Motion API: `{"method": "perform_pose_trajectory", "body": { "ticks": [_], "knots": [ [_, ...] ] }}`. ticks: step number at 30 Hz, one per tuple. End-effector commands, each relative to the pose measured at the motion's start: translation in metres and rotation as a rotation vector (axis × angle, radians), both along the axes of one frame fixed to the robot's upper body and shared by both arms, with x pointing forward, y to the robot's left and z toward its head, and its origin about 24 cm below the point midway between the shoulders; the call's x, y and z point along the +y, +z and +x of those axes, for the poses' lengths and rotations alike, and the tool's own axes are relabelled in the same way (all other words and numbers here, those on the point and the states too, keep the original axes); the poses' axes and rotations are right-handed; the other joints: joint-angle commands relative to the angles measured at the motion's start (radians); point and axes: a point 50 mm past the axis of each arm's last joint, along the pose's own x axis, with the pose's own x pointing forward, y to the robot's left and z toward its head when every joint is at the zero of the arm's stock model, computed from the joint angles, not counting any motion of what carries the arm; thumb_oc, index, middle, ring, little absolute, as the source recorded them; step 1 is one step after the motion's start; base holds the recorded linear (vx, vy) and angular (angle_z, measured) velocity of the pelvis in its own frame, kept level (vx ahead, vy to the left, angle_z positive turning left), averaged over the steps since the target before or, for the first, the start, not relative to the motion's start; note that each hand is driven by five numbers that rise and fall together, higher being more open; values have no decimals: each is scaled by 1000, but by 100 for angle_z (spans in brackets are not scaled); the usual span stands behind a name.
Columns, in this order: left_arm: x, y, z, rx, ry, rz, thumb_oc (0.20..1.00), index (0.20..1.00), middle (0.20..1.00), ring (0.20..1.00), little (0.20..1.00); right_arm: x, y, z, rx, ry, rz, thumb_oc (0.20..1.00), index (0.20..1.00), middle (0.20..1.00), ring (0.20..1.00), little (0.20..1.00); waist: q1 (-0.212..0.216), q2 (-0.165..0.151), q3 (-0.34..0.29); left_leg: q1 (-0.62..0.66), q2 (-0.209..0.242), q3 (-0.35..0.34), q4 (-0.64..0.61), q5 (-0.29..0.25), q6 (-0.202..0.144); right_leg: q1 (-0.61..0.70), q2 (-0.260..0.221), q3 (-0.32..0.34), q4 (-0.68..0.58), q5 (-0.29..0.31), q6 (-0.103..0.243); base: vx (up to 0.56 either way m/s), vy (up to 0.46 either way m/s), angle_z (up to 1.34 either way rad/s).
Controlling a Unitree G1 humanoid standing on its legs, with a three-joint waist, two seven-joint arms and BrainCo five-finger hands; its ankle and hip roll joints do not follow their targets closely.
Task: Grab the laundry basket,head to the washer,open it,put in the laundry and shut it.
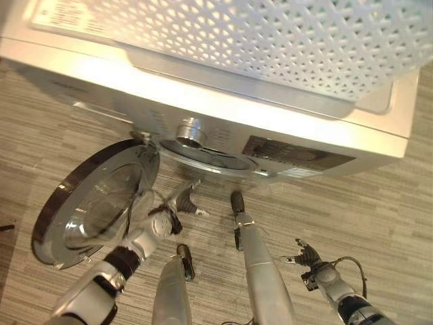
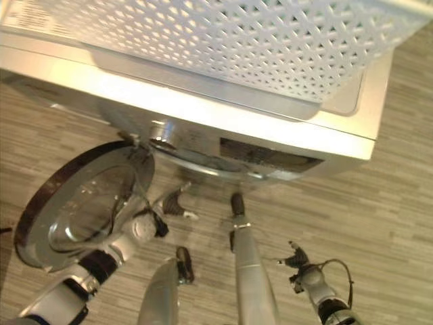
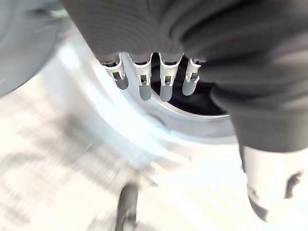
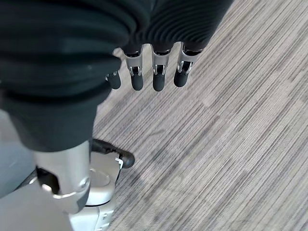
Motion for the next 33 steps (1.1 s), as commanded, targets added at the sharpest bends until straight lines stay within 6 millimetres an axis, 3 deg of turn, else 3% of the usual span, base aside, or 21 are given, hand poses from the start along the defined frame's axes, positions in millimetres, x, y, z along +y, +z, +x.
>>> {"method": "perform_pose_trajectory", "body": {
  "ticks": [1,2,3,5,6,8,9,11,13,14,15,19,23,27,30,33],
  "knots": [
    [16,-21,-12,35,16,82,1000,1000,1000,1000,1000,-10,-12,-30,91,-3,-32,1000,1000,1000,1000,1000,1,-14,-23,128,-37,0,-143,33,98,138,-57,-44,-120,-5,67,91,78,29],
    [15,-21,-13,35,16,82,1000,1000,1000,1000,1000,-10,-12,-30,91,-3,-32,1000,1000,1000,1000,1000,1,-14,-20,135,-38,0,-148,35,98,144,-57,-44,-122,-5,67,181,137,16],
    [26,-48,-34,150,83,84,1000,1000,1000,1000,1000,-10,-19,-41,133,-43,-6,1000,1000,1000,1000,1000,9,-9,-52,197,-46,1,-195,51,99,202,-61,-55,-145,-5,70,91,58,-2],
    [26,-48,-35,150,83,84,1000,1000,1000,1000,1000,-10,-19,-41,133,-44,-6,1000,1000,1000,1000,1000,9,-9,-49,204,-46,1,-200,53,99,207,-61,-55,-148,-5,70,78,52,-1],
    [38,-74,-60,286,220,15,1000,1000,1000,1000,1000,-12,-27,-60,189,-124,26,1000,1000,1000,1000,1000,14,-7,-78,262,-57,4,-251,76,99,259,-71,-67,-177,3,72,113,74,6],
    [51,-94,-85,408,392,-81,1000,1000,1000,1000,1000,-16,-34,-79,244,-195,38,1000,1000,1000,1000,1000,18,5,-107,324,-63,3,-305,91,98,320,-75,-83,-210,3,79,146,102,-1],
    [60,-112,-109,514,544,-143,1000,1000,1000,1000,1000,-21,-41,-105,316,-292,50,1000,1000,1000,1000,1000,21,14,-143,383,-76,-1,-366,117,95,379,-83,-100,-250,13,86,97,78,-4],
    [62,-118,-120,557,592,-170,1000,1000,1000,1000,1000,-24,-42,-116,340,-338,55,1000,1000,1000,1000,1000,20,15,-160,408,-83,-9,-398,132,93,402,-93,-107,-269,21,89,92,51,10],
    [70,-135,-156,695,771,-220,1000,1000,1000,1000,1000,-26,-47,-146,409,-462,82,1000,1000,1000,1000,1000,15,25,-214,474,-90,-14,-473,161,90,464,-103,-121,-315,34,95,139,79,19],
    [70,-135,-156,695,771,-220,1000,1000,1000,1000,1000,-26,-47,-146,409,-462,81,1000,1000,1000,1000,1000,15,25,-213,476,-90,-14,-476,163,90,465,-103,-121,-317,34,95,133,96,9],
    [73,-142,-175,758,828,-213,1000,1000,1000,1000,1000,-24,-50,-160,452,-495,92,1000,1000,1000,1000,1000,15,29,-243,516,-93,-9,-521,171,92,493,-103,-123,-341,43,101,50,49,1],
    [72,-148,-191,819,866,-214,1000,1000,1000,1000,1000,-24,-51,-171,485,-528,101,1000,1000,1000,1000,1000,19,34,-284,565,-96,1,-574,187,89,528,-105,-133,-367,50,109,73,44,-4],
    [68,-149,-196,843,854,-221,1000,1000,1000,1000,1000,-28,-49,-172,464,-588,124,1000,1000,1000,1000,1000,18,34,-311,587,-93,-5,-593,193,87,550,-108,-137,-366,41,111,45,1,0],
    [60,-146,-181,798,805,-249,1000,1000,1000,1000,1000,-41,-43,-157,323,-760,176,1000,1000,1000,1000,1000,13,38,-327,590,-89,-17,-596,196,87,556,-106,-138,-358,31,111,4,-7,7],
    [58,-145,-177,788,785,-248,1000,1000,1000,1000,1000,-45,-42,-157,302,-792,178,1000,1000,1000,1000,1000,13,39,-331,593,-90,-20,-602,197,87,557,-106,-141,-357,31,112,-1,-1,6],
    [62,-143,-174,777,769,-227,1000,1000,1000,1000,1000,-64,-32,-144,202,-881,186,1000,1000,1000,1000,1000,19,27,-346,594,-88,-29,-613,204,86,567,-110,-146,-362,35,116,12,-14,5]
  ]
}}
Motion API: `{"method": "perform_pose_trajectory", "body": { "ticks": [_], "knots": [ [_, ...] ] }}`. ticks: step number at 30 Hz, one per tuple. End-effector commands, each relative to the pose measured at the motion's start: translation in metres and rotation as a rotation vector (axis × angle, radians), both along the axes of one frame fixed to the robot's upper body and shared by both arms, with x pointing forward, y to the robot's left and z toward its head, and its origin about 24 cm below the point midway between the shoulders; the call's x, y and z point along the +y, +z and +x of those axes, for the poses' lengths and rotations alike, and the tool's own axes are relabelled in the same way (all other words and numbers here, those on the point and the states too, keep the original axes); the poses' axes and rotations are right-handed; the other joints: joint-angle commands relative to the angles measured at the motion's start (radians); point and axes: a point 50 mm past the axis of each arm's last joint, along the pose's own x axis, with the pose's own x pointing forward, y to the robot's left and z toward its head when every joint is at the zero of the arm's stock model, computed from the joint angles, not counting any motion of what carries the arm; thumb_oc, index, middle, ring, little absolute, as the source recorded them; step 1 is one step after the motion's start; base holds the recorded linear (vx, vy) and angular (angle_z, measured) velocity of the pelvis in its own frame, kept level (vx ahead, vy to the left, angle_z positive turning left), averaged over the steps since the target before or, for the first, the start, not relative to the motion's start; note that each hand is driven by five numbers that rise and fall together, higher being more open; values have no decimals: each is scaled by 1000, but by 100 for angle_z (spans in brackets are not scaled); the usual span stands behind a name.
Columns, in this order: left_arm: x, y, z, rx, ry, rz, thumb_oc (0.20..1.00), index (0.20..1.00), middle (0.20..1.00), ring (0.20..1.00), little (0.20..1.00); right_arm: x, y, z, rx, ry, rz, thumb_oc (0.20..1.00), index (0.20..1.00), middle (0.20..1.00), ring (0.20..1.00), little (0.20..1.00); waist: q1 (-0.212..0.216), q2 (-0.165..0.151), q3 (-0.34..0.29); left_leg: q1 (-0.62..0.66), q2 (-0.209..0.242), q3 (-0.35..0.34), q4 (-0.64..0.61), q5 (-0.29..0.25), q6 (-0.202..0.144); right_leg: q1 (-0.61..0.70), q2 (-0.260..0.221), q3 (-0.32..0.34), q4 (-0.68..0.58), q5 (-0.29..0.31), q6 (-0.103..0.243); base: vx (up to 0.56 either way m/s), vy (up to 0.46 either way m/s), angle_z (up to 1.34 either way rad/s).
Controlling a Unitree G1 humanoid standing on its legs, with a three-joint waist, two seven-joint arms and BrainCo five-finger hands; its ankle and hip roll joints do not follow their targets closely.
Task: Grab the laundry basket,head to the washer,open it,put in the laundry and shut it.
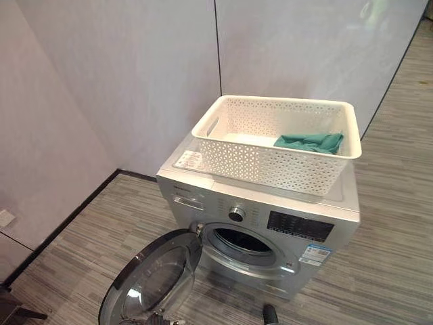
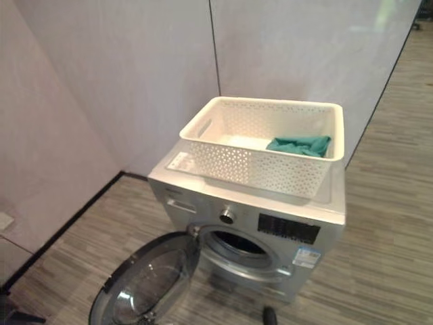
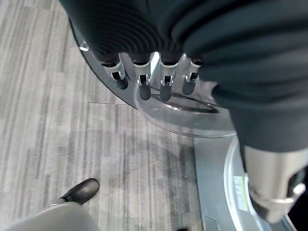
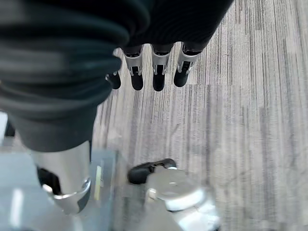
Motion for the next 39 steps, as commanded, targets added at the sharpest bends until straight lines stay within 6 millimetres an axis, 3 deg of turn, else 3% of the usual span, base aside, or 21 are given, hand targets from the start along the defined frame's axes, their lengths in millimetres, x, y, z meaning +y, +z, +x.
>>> {"method": "perform_pose_trajectory", "body": {
  "ticks": [1,9,13,14,15,18,24,25,26,29,30,31,33,34,35,37,39],
  "knots": [
    [9,7,24,-61,10,12,1000,1000,1000,1000,1000,-10,6,20,-96,-98,-29,1000,1000,1000,1000,1000,-10,-64,25,-36,-41,-6,17,-17,41,-36,-41,-11,111,-69,49,8,-16,4],
    [25,5,10,-10,30,58,1000,1000,1000,1000,1000,-46,27,22,-216,-261,-137,1000,1000,1000,1000,1000,-9,-89,13,-38,-45,-5,10,-16,44,-40,-43,-3,103,-57,57,1,-4,1],
    [28,4,2,12,53,65,1000,1000,1000,1000,1000,-69,44,32,-324,-340,-233,1000,1000,1000,1000,1000,-12,-90,10,-32,-48,1,3,-17,45,-39,-42,1,99,-53,61,12,7,-1],
    [29,2,-6,28,90,62,1000,1000,1000,1000,1000,-98,87,66,-581,-377,-420,1000,1000,1000,1000,1000,-24,-82,8,-25,-45,4,3,-27,47,-37,-36,7,98,-57,64,26,24,-5],
    [29,2,-6,28,89,63,1000,1000,1000,1000,1000,-97,87,66,-579,-379,-420,1000,1000,1000,1000,1000,-23,-85,7,-28,-47,4,2,-22,47,-40,-38,8,97,-53,63,28,31,-8],
    [27,1,-11,37,121,57,1000,1000,1000,1000,1000,-104,138,98,-809,-309,-616,1000,1000,1000,1000,1000,-30,-82,0,-26,-50,7,0,-28,50,-43,-37,14,96,-53,64,6,10,-4],
    [25,1,-7,28,109,58,1000,1000,1000,1000,1000,-106,227,138,-1100,-162,-880,1000,1000,1000,1000,1000,-17,-87,-5,-18,-46,5,0,-33,52,-38,-33,17,97,-57,61,15,1,-3],
    [26,2,-5,24,95,61,1000,1000,1000,1000,1000,-104,255,152,-1175,-79,-935,1000,1000,1000,1000,1000,-11,-91,-3,-15,-45,7,0,-33,51,-38,-31,21,96,-57,60,6,-1,-4],
    [25,2,-5,23,95,59,1000,1000,1000,1000,1000,-104,256,152,-1175,-77,-936,1000,1000,1000,1000,1000,-11,-90,-2,-15,-45,8,0,-33,51,-38,-31,21,96,-57,60,10,-3,-4],
    [27,3,-2,15,73,66,1000,1000,1000,1000,1000,-95,300,172,-1256,119,-1030,1000,1000,1000,1000,1000,-2,-99,-1,-14,-42,11,0,-32,48,-37,-29,22,94,-59,59,8,-12,-2],
    [29,3,-2,14,54,68,1000,1000,1000,1000,1000,-87,332,182,-1274,290,-1111,1000,1000,1000,1000,1000,5,-106,-2,-14,-40,10,1,-31,46,-35,-28,22,92,-60,58,0,0,0],
    [29,3,-2,14,54,67,1000,1000,1000,1000,1000,-87,332,182,-1274,290,-1112,1000,1000,1000,1000,1000,5,-105,-2,-14,-39,10,1,-31,46,-35,-28,22,92,-60,58,0,0,0],
    [29,4,-2,18,25,65,1000,1000,1000,1000,1000,-75,368,192,-1291,477,-1201,1000,1000,1000,1000,1000,12,-112,-3,-14,-36,8,1,-30,44,-34,-27,21,90,-63,56,0,0,0],
    [29,4,-2,20,14,63,1000,1000,1000,1000,1000,-72,377,194,-1307,503,-1218,1000,1000,1000,1000,1000,16,-115,-3,-15,-35,7,1,-29,43,-33,-26,20,90,-62,56,0,0,0],
    [28,3,-4,37,-44,55,1000,1000,1000,1000,1000,-57,411,219,-1319,688,-1238,1000,1000,1000,1000,1000,40,-133,-4,-16,-31,4,2,-26,39,-29,-26,15,87,-61,54,0,0,0],
    [27,3,-5,39,-55,44,1000,1000,1000,1000,1000,-35,436,248,-1241,912,-1266,1000,1000,1000,1000,1000,58,-151,-4,-15,-27,8,5,-24,36,-27,-21,16,83,-58,52,-4,-35,-9],
    [28,3,-4,30,-28,32,1000,1000,1000,1000,1000,-21,447,275,-1116,1069,-1251,1000,1000,1000,1000,1000,73,-171,-4,-19,-21,9,11,-20,31,-24,-16,17,78,-57,47,-2,-22,-4]
  ]
}}
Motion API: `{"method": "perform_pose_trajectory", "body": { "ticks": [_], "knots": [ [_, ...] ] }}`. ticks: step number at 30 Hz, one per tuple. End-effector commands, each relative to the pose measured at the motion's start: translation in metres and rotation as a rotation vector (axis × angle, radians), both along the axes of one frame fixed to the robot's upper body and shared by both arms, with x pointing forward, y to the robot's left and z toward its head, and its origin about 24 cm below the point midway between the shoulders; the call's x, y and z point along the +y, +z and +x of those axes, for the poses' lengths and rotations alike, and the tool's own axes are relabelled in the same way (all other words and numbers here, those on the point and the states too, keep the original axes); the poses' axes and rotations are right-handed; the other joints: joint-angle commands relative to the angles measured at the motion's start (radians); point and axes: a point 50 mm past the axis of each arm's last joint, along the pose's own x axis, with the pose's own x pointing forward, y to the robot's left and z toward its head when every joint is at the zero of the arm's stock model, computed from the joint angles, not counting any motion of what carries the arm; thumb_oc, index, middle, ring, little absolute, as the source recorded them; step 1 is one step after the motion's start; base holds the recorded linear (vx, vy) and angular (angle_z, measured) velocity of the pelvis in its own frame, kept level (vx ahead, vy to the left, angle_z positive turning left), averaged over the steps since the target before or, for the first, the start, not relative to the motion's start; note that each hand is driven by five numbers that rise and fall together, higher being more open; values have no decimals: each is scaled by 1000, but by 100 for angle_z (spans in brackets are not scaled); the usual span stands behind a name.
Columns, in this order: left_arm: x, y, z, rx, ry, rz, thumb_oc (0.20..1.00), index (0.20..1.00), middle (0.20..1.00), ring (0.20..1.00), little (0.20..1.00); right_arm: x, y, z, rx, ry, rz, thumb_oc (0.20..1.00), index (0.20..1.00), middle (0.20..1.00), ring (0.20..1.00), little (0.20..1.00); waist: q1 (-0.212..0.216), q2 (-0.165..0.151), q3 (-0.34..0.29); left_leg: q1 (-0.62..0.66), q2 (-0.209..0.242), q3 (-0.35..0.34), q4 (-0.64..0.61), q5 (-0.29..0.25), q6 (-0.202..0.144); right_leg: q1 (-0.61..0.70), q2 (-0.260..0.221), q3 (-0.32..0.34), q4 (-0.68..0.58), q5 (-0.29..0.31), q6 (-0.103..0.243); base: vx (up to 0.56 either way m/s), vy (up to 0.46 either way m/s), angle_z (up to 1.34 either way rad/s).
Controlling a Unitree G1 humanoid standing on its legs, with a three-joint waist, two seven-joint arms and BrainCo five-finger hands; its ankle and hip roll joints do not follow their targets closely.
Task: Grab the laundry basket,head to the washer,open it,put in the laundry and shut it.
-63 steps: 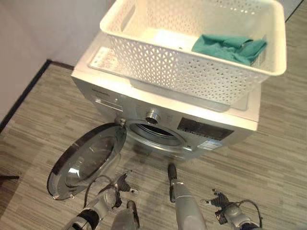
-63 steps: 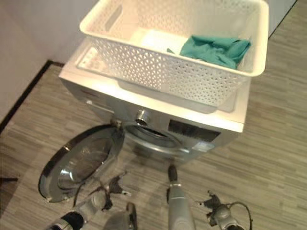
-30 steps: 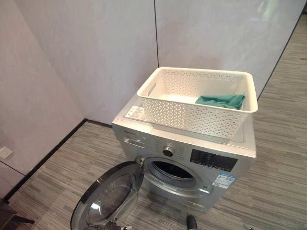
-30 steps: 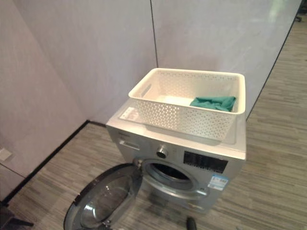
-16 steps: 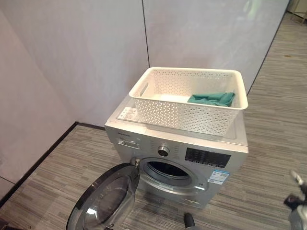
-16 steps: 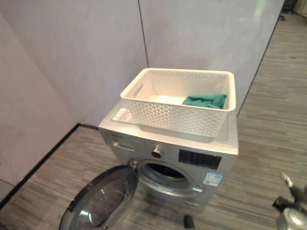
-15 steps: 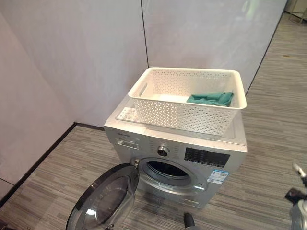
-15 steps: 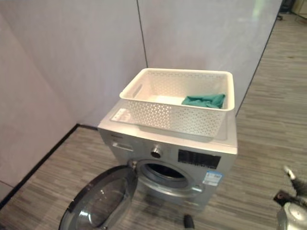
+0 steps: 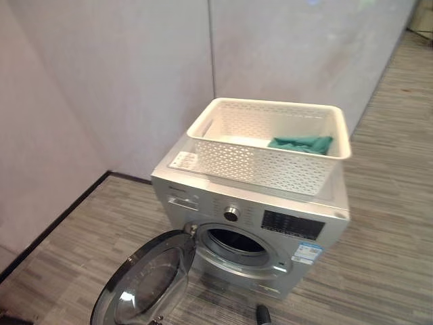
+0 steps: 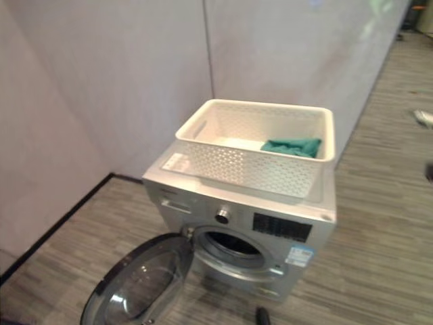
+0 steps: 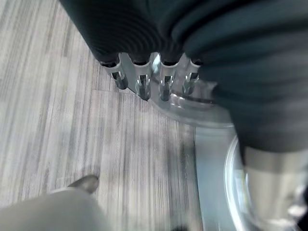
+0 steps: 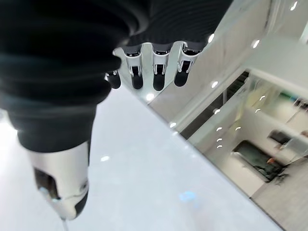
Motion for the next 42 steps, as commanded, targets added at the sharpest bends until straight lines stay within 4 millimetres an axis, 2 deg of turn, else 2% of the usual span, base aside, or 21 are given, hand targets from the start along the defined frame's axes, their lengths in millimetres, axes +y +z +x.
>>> {"method": "perform_pose_trajectory", "body": {
  "ticks": [1,2,4,5,7,8,12,16,19,23,29,35,38,42],
  "knots": [
    [31,4,1,-2,42,50,1000,1000,1000,1000,1000,14,-23,23,160,71,5,1000,1000,1000,1000,1000,48,-110,15,-33,-7,-23,16,-26,34,-20,-19,-15,79,-75,33,0,0,0],
    [33,5,0,0,47,50,1000,1000,1000,1000,1000,16,-24,29,236,50,-45,1000,1000,1000,1000,1000,59,-123,14,-35,-5,-24,17,-24,32,-18,-17,-17,77,-75,32,0,0,0],
    [31,4,-3,8,59,35,1000,1000,1000,1000,1000,24,-16,41,288,53,-81,1000,1000,1000,1000,1000,56,-123,12,-35,2,-24,17,-19,28,-14,-13,-21,74,-79,28,10,-16,2],
    [32,3,-7,23,70,24,1000,1000,1000,1000,1000,30,-16,50,370,66,-93,1000,1000,1000,1000,1000,64,-134,12,-40,9,-29,15,-13,22,-11,-10,-28,73,-85,25,14,-24,5],
    [30,3,-7,22,74,19,1000,1000,1000,1000,1000,32,-14,51,369,69,-99,1000,1000,1000,1000,1000,60,-128,12,-40,9,-30,15,-13,22,-11,-10,-29,73,-85,25,8,-18,11],
    [31,1,-15,46,96,-2,1000,1000,1000,1000,1000,38,-19,62,455,68,-124,1000,1000,1000,1000,1000,70,-136,12,-45,19,-37,11,-4,14,-10,-5,-36,73,-92,21,12,-18,17],
    [35,1,-24,63,163,-20,1000,1000,1000,1000,1000,45,-24,70,557,50,-195,1000,1000,1000,1000,1000,81,-144,18,-67,36,-53,11,12,0,-14,2,-52,71,-103,15,6,-34,10],
    [38,0,-31,81,195,-32,1000,1000,1000,1000,1000,45,-30,70,637,36,-248,1000,1000,1000,1000,1000,86,-147,22,-90,50,-64,12,24,-10,-19,6,-67,68,-113,10,-5,-33,18],
    [40,0,-37,88,237,-42,1000,1000,1000,1000,1000,37,-46,69,715,10,-271,1000,1000,1000,1000,1000,95,-148,32,-112,59,-74,10,37,-19,-26,11,-82,66,-119,7,-8,-42,9],
    [49,2,-37,55,350,-35,1000,1000,1000,1000,1000,27,-55,68,755,-29,-277,1000,1000,1000,1000,1000,110,-148,49,-138,70,-86,10,52,-27,-39,15,-93,67,-125,2,-12,-53,12],
    [58,5,-37,42,386,-18,1000,1000,1000,1000,1000,18,-60,66,798,-63,-261,1000,1000,1000,1000,1000,123,-145,73,-182,82,-105,16,73,-37,-59,19,-109,71,-135,-6,-21,-53,11],
    [66,11,-19,-40,411,-21,1000,1000,1000,1000,1000,-2,-65,60,877,-147,-237,1000,1000,1000,1000,1000,135,-136,116,-250,97,-132,18,111,-50,-100,24,-137,77,-140,-15,-30,-59,16],
    [66,12,-14,-57,409,-20,1000,1000,1000,1000,1000,-5,-63,59,896,-167,-241,1000,1000,1000,1000,1000,136,-136,130,-268,101,-135,16,120,-54,-114,27,-142,82,-144,-20,-25,-59,9],
    [62,15,3,-94,339,-29,1000,1000,1000,1000,1000,-14,-62,59,923,-224,-227,1000,1000,1000,1000,1000,141,-135,156,-301,110,-141,17,135,-58,-145,33,-150,97,-150,-28,-28,-48,8]
  ]
}}
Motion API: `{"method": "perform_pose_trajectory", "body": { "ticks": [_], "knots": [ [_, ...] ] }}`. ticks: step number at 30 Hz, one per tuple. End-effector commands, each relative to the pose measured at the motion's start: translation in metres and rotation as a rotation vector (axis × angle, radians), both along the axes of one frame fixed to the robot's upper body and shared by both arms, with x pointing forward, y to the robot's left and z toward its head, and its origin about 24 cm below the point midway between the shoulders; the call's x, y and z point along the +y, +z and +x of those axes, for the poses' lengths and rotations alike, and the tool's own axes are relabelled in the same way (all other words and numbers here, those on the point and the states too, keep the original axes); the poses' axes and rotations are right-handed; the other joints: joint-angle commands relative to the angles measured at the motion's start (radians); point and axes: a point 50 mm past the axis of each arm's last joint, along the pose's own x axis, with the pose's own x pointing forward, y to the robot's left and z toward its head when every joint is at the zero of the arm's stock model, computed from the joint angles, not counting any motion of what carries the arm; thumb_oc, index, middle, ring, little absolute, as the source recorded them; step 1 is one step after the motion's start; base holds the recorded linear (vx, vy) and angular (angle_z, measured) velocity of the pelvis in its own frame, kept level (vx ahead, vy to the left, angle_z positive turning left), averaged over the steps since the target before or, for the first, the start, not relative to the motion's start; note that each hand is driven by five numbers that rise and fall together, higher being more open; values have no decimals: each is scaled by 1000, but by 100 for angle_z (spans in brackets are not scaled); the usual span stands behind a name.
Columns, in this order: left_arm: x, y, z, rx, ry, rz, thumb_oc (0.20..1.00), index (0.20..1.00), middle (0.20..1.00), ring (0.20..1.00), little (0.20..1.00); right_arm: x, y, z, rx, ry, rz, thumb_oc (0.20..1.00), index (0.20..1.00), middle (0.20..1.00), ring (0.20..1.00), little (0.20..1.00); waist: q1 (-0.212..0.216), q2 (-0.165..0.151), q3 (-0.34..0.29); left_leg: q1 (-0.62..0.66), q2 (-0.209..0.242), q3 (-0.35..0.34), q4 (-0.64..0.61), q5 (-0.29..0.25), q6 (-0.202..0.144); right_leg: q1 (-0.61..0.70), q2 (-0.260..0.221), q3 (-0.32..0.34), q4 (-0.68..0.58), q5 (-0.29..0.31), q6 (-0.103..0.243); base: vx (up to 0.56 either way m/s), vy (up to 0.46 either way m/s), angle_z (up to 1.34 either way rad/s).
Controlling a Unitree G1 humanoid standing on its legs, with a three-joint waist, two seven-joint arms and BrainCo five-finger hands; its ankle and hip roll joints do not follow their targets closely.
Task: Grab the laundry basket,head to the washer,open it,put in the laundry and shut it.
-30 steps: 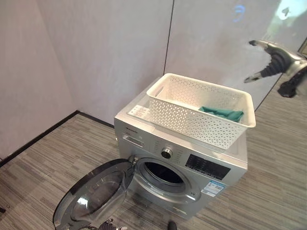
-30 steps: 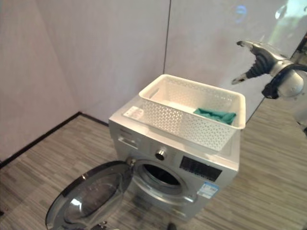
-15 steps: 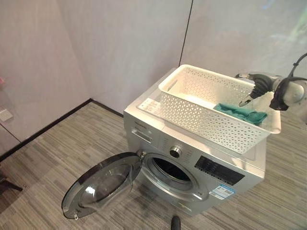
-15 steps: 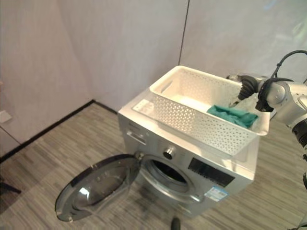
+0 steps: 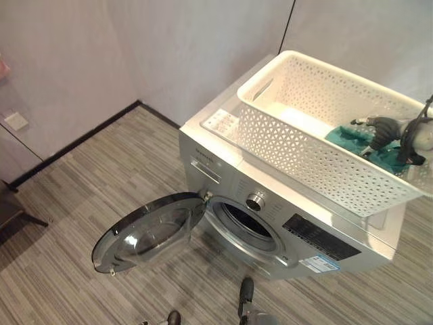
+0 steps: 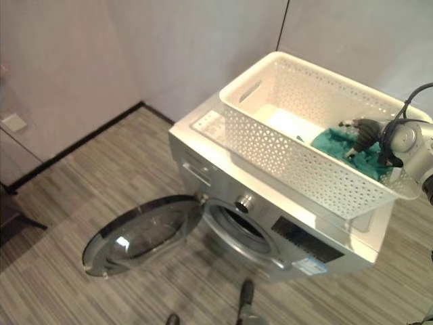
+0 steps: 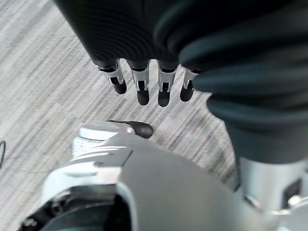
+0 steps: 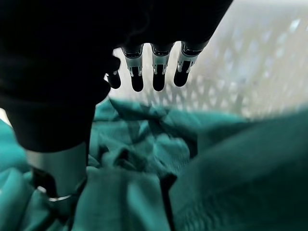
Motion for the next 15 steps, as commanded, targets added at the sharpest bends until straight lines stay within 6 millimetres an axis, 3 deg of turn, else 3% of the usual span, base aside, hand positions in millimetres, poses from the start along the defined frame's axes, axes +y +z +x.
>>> {"method": "perform_pose_trajectory", "body": {
  "ticks": [1,6,14,15],
  "knots": [
    [21,14,35,-108,-91,69,1000,1000,1000,1000,1000,-24,21,-4,-14,-142,-50,1000,1000,1000,1000,1000,21,-61,45,-36,5,15,-22,88,25,4,-26,21,105,-149,47,-20,-54,3],
    [21,18,48,-150,-102,69,1000,1000,1000,1000,1000,-34,16,-7,76,-218,-109,1000,1000,1000,1000,1000,30,-57,59,-55,8,5,-22,101,24,-13,-20,14,108,-152,43,-4,-32,13],
    [11,19,57,-174,-127,39,1000,1000,1000,1000,1000,-30,6,-9,192,-206,-133,1000,1000,1000,1000,1000,32,-53,72,-63,11,1,-27,117,22,-20,-9,14,103,-156,37,4,-8,1],
    [10,18,56,-168,-125,36,1000,1000,1000,1000,1000,-26,5,-7,197,-192,-122,200,200,200,200,200,33,-52,70,-62,10,3,-29,116,22,-18,-9,14,103,-156,37,0,0,0]
  ]
}}
